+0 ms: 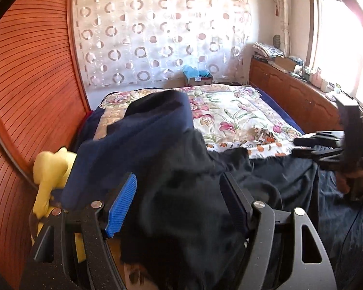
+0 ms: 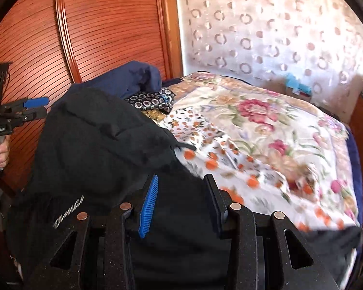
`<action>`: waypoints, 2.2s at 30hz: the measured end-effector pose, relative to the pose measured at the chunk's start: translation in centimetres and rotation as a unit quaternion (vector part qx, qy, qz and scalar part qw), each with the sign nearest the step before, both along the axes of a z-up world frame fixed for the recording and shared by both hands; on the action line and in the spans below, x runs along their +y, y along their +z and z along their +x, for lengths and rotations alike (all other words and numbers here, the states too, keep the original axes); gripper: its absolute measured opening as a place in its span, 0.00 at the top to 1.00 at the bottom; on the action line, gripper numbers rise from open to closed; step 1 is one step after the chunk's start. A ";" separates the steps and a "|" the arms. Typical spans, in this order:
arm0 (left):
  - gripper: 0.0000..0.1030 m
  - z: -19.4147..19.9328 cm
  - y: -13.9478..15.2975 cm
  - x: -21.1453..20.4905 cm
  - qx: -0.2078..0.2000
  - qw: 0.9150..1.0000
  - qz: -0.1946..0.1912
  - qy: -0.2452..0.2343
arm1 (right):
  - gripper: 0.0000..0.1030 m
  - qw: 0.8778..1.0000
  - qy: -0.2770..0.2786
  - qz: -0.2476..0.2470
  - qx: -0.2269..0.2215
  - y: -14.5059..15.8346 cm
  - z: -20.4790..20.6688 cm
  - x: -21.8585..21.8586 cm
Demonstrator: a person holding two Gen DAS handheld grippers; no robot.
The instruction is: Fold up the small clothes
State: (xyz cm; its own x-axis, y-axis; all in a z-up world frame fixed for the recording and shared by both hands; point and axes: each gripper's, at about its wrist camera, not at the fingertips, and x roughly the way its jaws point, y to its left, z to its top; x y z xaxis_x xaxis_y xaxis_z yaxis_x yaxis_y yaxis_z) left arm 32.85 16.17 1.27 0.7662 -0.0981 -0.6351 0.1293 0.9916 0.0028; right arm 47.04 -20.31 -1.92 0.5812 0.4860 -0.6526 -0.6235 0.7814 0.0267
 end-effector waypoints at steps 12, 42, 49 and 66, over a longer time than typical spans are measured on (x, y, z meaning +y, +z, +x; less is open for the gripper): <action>0.47 6.0 -0.5 -2.3 0.039 0.998 0.029 -0.041 | 0.61 0.991 0.002 0.028 0.130 -3.5 11.5 5.5; 0.93 4.1 5.7 -3.7 -0.049 0.993 0.104 -0.020 | 0.95 0.995 -0.019 0.100 -0.008 4.4 5.3 4.4; 0.93 -1.0 3.8 -3.9 -0.052 0.994 0.085 -0.039 | 0.95 0.996 0.022 0.080 -0.015 2.0 -1.7 1.6; 0.58 -6.1 -0.4 -5.2 0.033 0.996 0.066 -0.059 | 0.75 0.995 0.032 0.023 0.087 -3.6 -7.0 -0.7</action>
